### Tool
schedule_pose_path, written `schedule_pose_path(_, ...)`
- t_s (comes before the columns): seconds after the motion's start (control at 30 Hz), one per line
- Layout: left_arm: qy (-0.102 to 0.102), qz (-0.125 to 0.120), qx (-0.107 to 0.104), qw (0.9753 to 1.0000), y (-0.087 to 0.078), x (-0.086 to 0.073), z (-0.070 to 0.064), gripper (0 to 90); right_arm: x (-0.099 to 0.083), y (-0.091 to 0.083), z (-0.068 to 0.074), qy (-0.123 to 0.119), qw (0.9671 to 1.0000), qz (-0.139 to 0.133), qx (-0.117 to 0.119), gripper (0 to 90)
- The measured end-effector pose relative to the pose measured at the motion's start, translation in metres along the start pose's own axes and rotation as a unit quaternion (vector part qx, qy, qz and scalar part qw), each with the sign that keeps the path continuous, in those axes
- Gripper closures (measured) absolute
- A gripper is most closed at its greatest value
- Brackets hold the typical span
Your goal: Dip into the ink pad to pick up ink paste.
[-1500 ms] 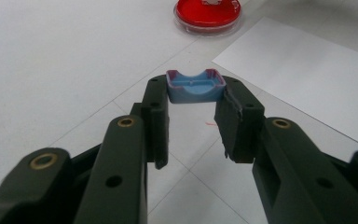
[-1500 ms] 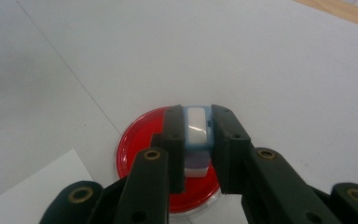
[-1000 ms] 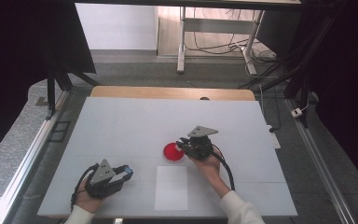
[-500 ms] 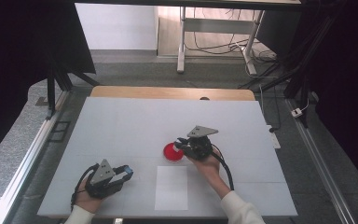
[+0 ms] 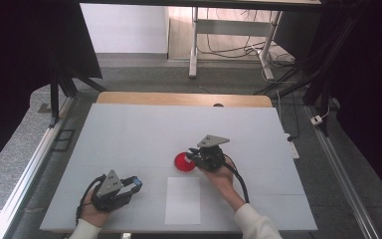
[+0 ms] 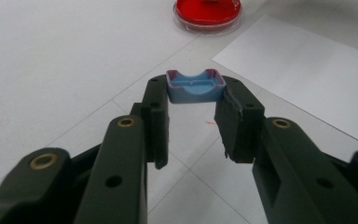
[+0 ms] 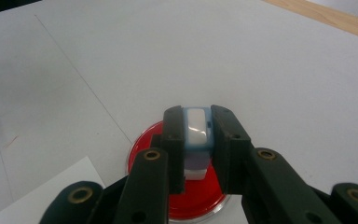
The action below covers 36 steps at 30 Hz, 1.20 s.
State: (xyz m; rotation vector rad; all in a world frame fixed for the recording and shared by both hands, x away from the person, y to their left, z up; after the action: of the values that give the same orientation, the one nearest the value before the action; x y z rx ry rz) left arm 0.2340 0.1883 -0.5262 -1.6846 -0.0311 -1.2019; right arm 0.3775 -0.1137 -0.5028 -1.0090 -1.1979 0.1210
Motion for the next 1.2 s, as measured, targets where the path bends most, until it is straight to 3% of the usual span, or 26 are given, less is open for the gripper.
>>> schedule_pose_path(1.2, 0.001, 0.002, 0.001, 1.0, 0.0005, 0.0003, -0.0013, 65.5, -0.0012, 0.01, 0.0016, -0.009, 0.9999, 0.013, -0.001, 75.3)
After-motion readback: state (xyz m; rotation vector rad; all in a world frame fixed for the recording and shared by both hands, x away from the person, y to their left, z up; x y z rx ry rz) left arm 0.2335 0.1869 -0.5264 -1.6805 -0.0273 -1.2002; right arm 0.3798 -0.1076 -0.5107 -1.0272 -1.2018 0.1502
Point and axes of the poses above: each handheld gripper's, and its own axes: y roughly forward along the jaws, x roughly out of its top, z roughly to its left, the point moved 1 cm from there along y, roughly forward along the jaws, and after that the axes turned 10 degrees about z, right-handed, at the moved point
